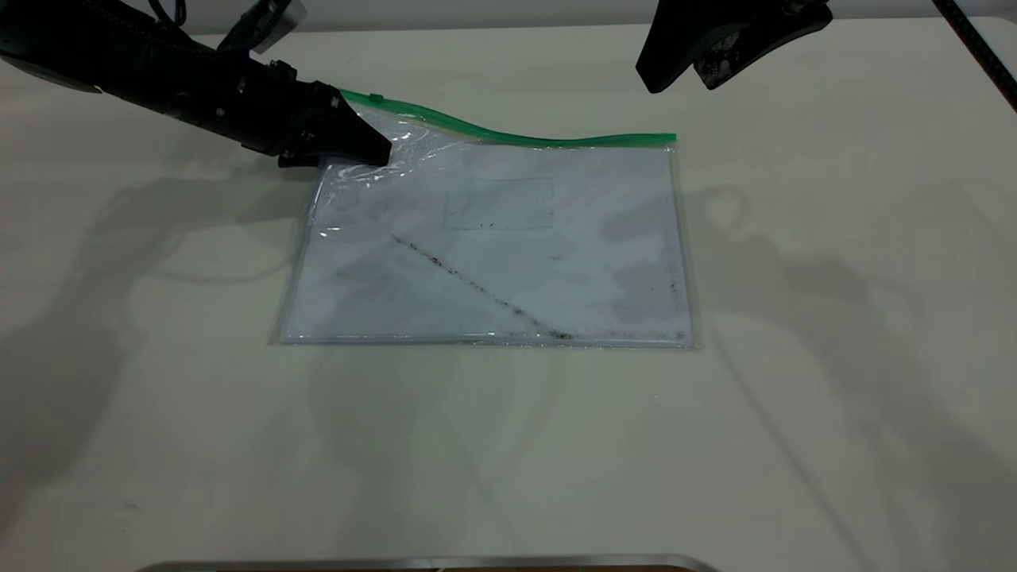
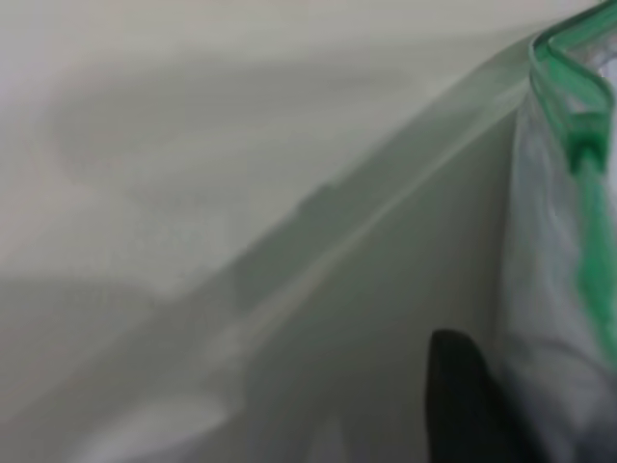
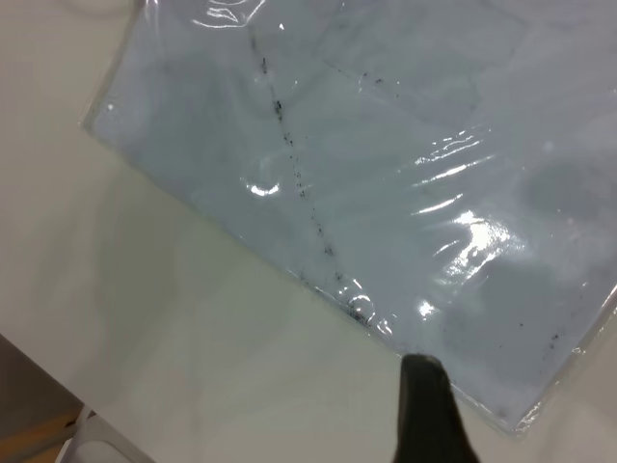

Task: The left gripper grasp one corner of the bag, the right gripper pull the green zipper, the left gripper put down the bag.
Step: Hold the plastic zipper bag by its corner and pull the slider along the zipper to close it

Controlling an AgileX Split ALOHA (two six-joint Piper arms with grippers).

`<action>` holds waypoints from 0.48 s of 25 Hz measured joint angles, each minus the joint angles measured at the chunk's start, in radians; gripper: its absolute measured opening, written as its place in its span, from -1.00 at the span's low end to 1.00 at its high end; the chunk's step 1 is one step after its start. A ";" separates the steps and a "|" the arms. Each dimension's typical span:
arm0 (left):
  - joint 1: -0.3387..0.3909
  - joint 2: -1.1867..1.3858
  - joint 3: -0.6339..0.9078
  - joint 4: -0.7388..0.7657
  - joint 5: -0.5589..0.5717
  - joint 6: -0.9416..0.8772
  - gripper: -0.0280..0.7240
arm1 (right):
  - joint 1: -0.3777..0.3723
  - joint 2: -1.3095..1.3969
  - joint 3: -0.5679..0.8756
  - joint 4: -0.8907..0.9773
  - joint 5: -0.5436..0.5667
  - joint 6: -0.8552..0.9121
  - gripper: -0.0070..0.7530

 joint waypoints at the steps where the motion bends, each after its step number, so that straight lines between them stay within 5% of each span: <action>1: 0.000 0.000 0.000 0.000 -0.005 0.000 -0.11 | 0.000 0.000 0.000 0.001 0.000 0.000 0.32; 7: 0.000 0.000 0.000 0.000 -0.008 0.008 -0.76 | 0.000 0.000 0.000 0.031 -0.024 -0.002 0.24; 12: -0.007 -0.003 0.000 0.000 0.002 0.063 -0.78 | 0.000 0.000 0.000 0.045 -0.047 -0.061 0.20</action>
